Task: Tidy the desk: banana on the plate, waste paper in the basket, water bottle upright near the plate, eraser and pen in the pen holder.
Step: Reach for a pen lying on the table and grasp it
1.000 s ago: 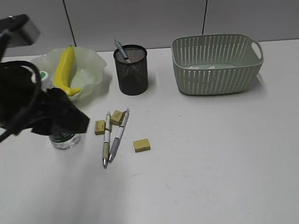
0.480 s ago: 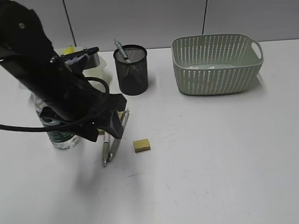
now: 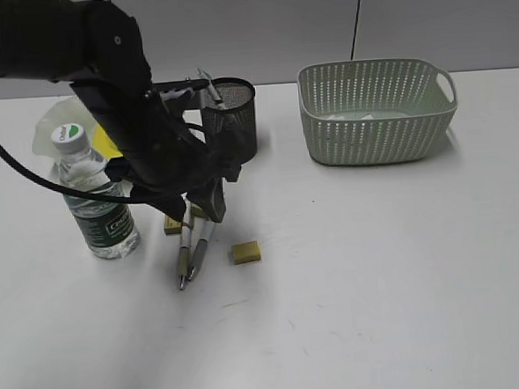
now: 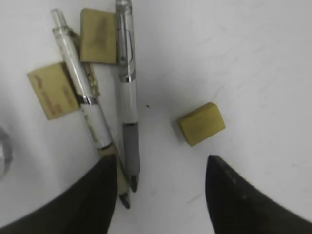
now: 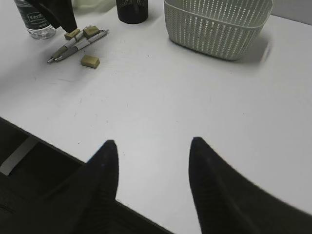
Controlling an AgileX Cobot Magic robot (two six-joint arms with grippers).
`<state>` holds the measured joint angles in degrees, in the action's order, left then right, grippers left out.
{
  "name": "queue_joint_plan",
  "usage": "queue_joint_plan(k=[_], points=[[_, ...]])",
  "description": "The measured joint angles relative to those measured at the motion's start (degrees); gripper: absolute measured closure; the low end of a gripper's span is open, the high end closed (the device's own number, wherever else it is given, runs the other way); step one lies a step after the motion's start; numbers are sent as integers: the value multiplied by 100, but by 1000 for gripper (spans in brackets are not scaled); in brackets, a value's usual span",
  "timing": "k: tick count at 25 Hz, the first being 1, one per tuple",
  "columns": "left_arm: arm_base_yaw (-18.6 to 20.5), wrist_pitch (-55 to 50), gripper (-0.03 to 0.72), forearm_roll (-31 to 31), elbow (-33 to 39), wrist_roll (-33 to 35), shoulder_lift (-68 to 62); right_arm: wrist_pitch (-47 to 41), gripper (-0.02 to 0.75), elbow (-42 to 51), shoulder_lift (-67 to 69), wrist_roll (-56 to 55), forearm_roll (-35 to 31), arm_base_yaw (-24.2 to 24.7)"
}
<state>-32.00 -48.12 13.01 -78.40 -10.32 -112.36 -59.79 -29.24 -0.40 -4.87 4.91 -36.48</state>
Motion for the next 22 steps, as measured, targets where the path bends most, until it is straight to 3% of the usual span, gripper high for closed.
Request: queue_joint_plan(k=[12, 22], points=[[-67, -528, 319, -620, -807, 576, -610, 0, 356, 0, 0, 0, 6, 0], [-214, -573, 330, -905, -942, 688, -1087, 2, 356, 0, 0, 0, 10, 0]])
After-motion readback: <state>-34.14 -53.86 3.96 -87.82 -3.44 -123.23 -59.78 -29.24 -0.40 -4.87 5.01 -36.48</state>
